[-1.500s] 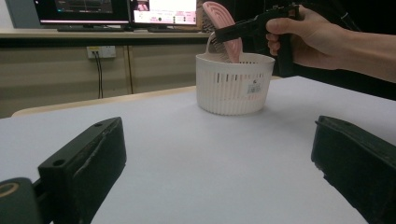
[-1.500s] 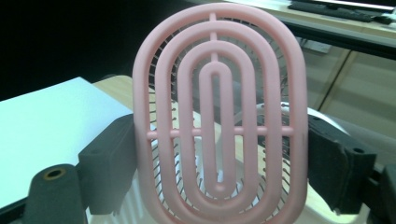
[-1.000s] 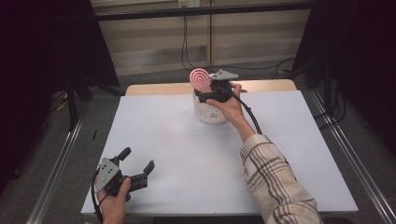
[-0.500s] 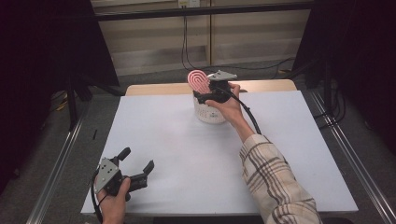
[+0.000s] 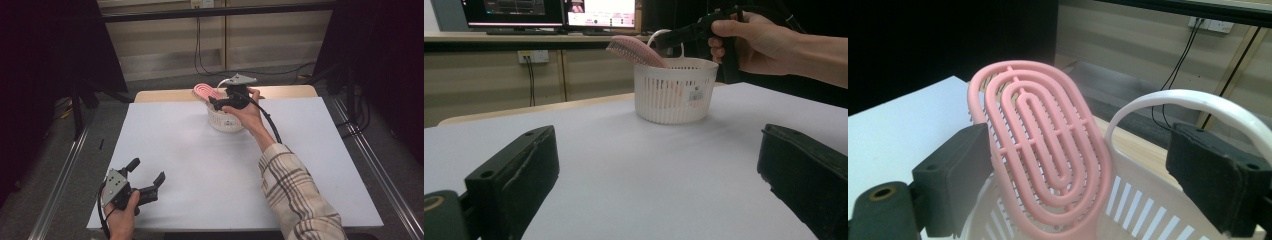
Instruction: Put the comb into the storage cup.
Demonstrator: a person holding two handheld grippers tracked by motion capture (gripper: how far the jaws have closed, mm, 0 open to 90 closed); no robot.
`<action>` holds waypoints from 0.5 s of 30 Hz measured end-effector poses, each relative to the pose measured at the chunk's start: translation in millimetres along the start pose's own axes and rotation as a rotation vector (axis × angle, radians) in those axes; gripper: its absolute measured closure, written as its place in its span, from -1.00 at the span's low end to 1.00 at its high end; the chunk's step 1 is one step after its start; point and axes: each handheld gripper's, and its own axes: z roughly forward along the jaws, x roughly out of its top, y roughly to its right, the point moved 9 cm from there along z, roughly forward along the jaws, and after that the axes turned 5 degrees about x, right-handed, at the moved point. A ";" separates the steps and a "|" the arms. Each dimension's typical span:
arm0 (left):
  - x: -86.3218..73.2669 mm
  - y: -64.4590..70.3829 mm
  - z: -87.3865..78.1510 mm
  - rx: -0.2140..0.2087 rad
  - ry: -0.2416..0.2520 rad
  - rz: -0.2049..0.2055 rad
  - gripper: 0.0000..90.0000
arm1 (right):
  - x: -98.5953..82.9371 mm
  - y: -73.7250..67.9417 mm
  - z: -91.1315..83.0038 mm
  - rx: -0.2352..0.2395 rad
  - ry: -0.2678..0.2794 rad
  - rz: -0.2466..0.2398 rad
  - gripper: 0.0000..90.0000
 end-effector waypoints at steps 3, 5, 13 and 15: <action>0.0 0.3 0.2 -0.001 0.000 -0.002 -0.93 | 1.4 0.6 -4.0 0.002 0.005 0.007 -0.78; -0.3 0.3 0.5 -0.001 -0.002 -0.002 -0.93 | 3.4 0.9 -6.8 0.004 0.019 0.014 -0.78; -0.8 -0.8 1.4 0.007 -0.006 -0.003 -0.93 | 10.7 2.6 -26.9 -0.022 0.084 0.009 -0.91; -0.5 -0.5 2.3 0.008 -0.005 -0.009 -0.93 | 10.6 3.1 -30.6 -0.027 0.085 -0.002 -0.92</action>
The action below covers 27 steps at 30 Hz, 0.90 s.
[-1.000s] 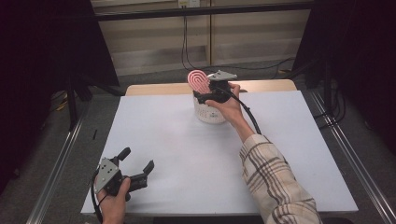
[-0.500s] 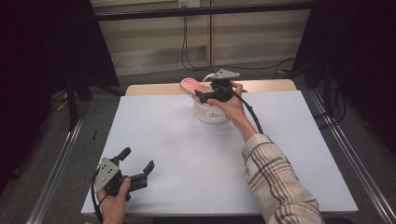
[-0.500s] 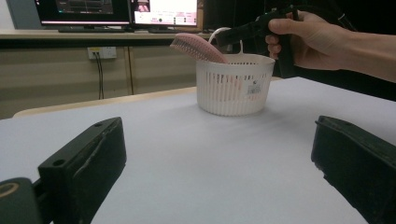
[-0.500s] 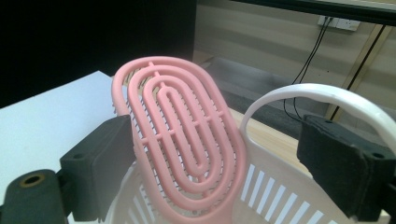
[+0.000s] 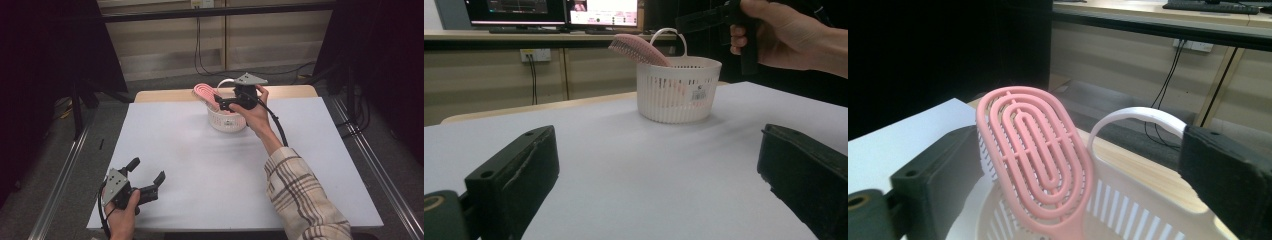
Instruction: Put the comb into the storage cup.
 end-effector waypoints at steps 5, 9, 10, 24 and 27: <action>0.0 -0.1 1.3 0.005 -0.001 -0.004 -0.93 | 1.9 3.7 -11.1 -0.019 0.028 0.002 -0.92; -0.7 -1.9 1.3 0.013 -0.005 -0.001 -0.93 | 3.9 8.5 -21.1 -0.035 0.043 0.001 -0.92; -0.7 -2.0 1.3 0.013 -0.005 0.001 -0.93 | 4.1 9.7 -23.5 -0.041 0.044 0.002 -0.92; -0.1 -3.4 -1.2 0.011 0.001 -0.001 -0.93 | 0.5 18.1 -46.3 -0.087 0.056 0.008 -0.93; 0.5 -2.1 -1.4 0.007 0.003 -0.002 -0.93 | 0.9 18.7 -50.5 -0.111 0.058 -0.011 -0.94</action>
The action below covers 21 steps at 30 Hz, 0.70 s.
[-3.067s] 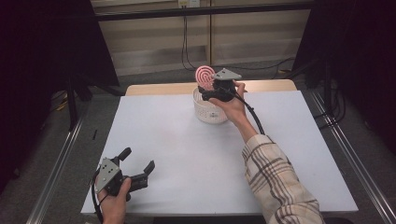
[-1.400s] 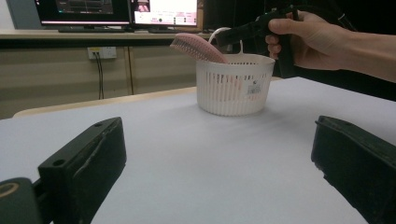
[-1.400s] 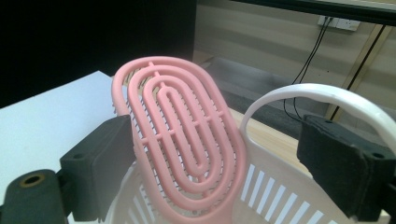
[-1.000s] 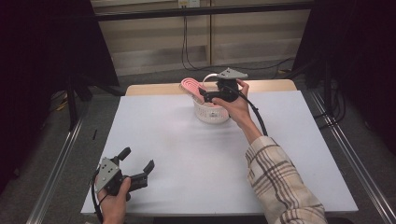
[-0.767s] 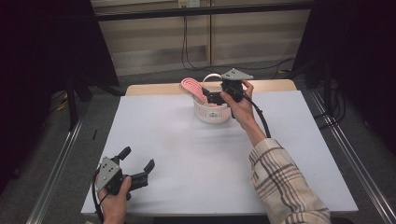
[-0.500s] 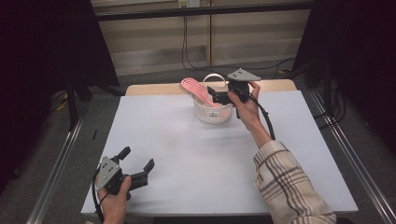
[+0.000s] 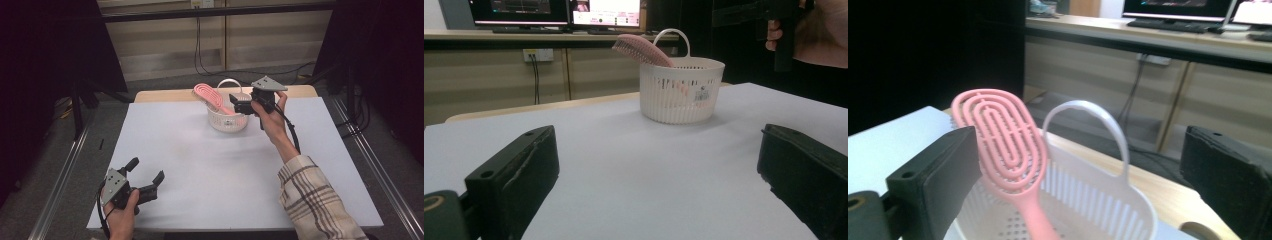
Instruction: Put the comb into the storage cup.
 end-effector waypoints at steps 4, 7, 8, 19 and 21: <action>-0.2 -1.2 -0.8 0.008 -0.001 0.005 -0.93 | 1.5 -1.4 -5.6 0.001 0.023 -0.001 -0.97; 0.3 -0.3 -1.1 0.004 0.000 0.006 -0.92 | 0.1 -0.7 -11.7 -0.023 0.037 -0.017 -1.00; 0.3 0.3 -1.1 0.002 0.000 0.007 -0.93 | -0.7 -0.5 -13.2 -0.027 0.033 -0.020 -1.00; -0.1 0.1 -0.9 0.003 -0.001 0.007 -0.93 | -10.4 4.4 -31.8 -0.052 0.040 -0.010 -1.00; -0.2 0.2 -0.8 0.003 -0.001 0.007 -0.93 | -13.3 4.5 -34.9 -0.059 0.041 -0.015 -1.00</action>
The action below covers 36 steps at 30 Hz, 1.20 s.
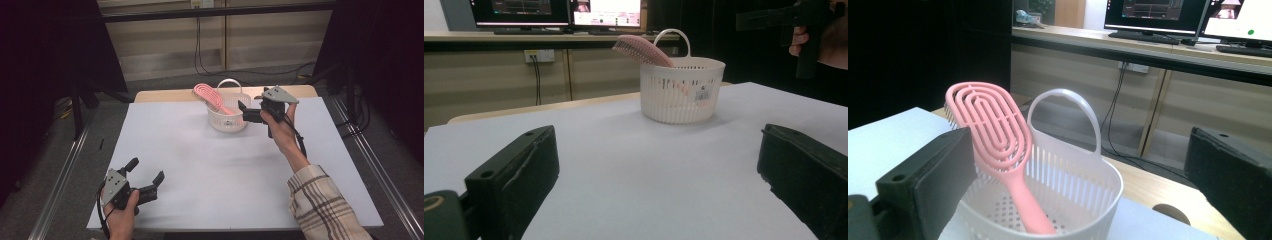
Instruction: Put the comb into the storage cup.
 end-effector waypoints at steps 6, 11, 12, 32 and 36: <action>-0.1 -0.2 0.0 0.000 0.001 -0.005 -0.93 | -5.3 0.5 -9.2 -0.008 0.010 0.013 -1.00; 0.0 -0.5 -0.2 0.006 -0.002 0.001 -0.92 | -10.9 0.2 -16.7 -0.013 0.019 0.008 -0.99; 0.1 -0.4 0.1 0.007 -0.001 -0.004 -0.92 | -12.4 0.2 -18.6 -0.012 0.018 0.007 -0.99; 1.0 1.1 -0.3 -0.003 0.007 -0.008 -0.92 | -28.5 -5.6 -54.0 -0.035 0.016 -0.006 -1.00; 1.3 -0.1 -0.8 0.003 0.008 -0.002 -0.92 | -31.9 -5.3 -63.6 -0.039 0.015 -0.011 -1.00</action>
